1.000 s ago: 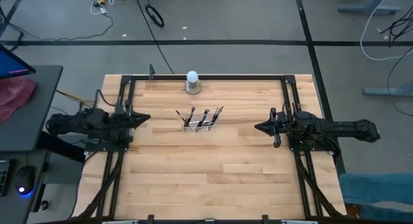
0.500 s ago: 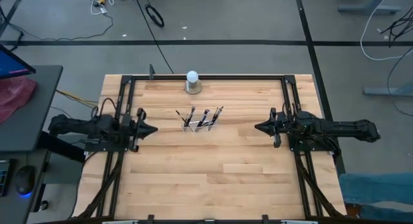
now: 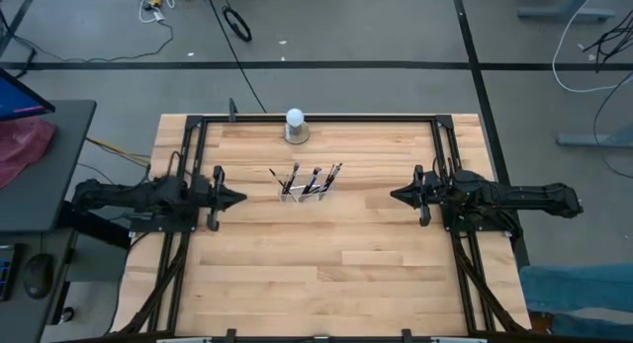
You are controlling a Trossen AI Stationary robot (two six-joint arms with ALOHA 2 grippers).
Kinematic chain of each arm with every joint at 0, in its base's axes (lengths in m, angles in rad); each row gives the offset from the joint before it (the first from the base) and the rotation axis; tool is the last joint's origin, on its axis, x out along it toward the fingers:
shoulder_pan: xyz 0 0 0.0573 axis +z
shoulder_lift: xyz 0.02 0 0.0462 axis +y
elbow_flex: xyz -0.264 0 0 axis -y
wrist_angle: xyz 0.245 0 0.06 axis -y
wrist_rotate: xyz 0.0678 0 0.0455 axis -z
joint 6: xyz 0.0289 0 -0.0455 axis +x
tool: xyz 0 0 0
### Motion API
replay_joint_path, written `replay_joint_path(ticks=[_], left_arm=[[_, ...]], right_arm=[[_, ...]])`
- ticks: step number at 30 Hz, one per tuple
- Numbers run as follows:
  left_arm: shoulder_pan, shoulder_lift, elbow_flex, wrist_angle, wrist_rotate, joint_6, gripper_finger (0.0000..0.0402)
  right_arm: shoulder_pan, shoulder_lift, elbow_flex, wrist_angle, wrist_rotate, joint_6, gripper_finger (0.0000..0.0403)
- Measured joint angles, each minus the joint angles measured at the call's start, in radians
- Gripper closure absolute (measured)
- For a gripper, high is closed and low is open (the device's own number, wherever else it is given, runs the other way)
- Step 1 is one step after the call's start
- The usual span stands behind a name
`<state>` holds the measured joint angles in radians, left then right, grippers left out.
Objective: Put items in baskets/containers
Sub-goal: Return to Home Position
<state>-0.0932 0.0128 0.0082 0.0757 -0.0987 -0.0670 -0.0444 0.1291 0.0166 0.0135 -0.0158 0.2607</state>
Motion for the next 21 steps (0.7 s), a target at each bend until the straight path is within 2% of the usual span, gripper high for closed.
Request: replay_joint_path(ticks=[4, 7, 14, 21], left_arm=[[0.014, 0.020, 0.002, -0.004, -0.109, -0.077, 0.0384], [0.014, 0.018, 0.001, 0.019, -0.115, -0.110, 0.0374], [0.016, 0.015, 0.001, -0.003, -0.117, -0.032, 0.0368], [0.117, -0.011, 0.003, -0.052, 0.058, -0.056, 0.0367]], right_arm=[[0.000, 0.000, 0.000, 0.000, 0.000, 0.000, 0.0385], [0.000, 0.000, 0.000, 0.001, 0.000, 0.000, 0.0385], [0.000, 0.001, 0.000, 0.002, 0.000, 0.000, 0.0385], [0.000, 0.000, 0.000, 0.004, 0.000, 0.000, 0.0385]])
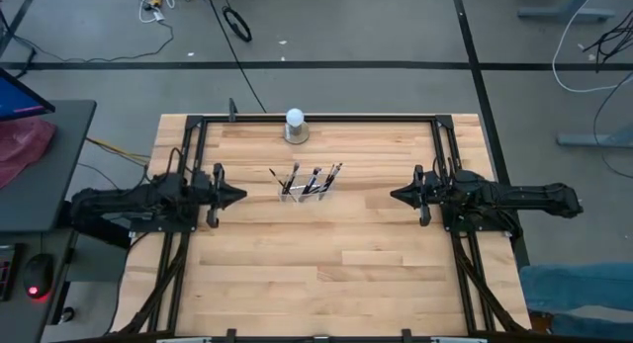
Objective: Put items in baskets/containers
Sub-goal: Return to Home Position
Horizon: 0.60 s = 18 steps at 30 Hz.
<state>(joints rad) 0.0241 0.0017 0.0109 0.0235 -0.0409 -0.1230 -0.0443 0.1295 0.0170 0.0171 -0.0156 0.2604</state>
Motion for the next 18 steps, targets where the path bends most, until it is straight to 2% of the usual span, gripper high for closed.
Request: replay_joint_path(ticks=[4, 12, 18], left_arm=[[0.016, 0.000, -0.001, -0.008, 0.018, -0.009, 0.0367], [0.018, 0.011, -0.003, 0.025, -0.007, -0.211, 0.0367], [0.018, 0.011, -0.003, 0.036, -0.007, -0.208, 0.0367]], right_arm=[[0.000, 0.000, 0.000, 0.001, 0.000, 0.000, 0.0385], [0.000, 0.000, 0.000, 0.001, 0.000, 0.000, 0.0385], [0.000, 0.000, 0.000, 0.001, 0.000, 0.000, 0.0385]])
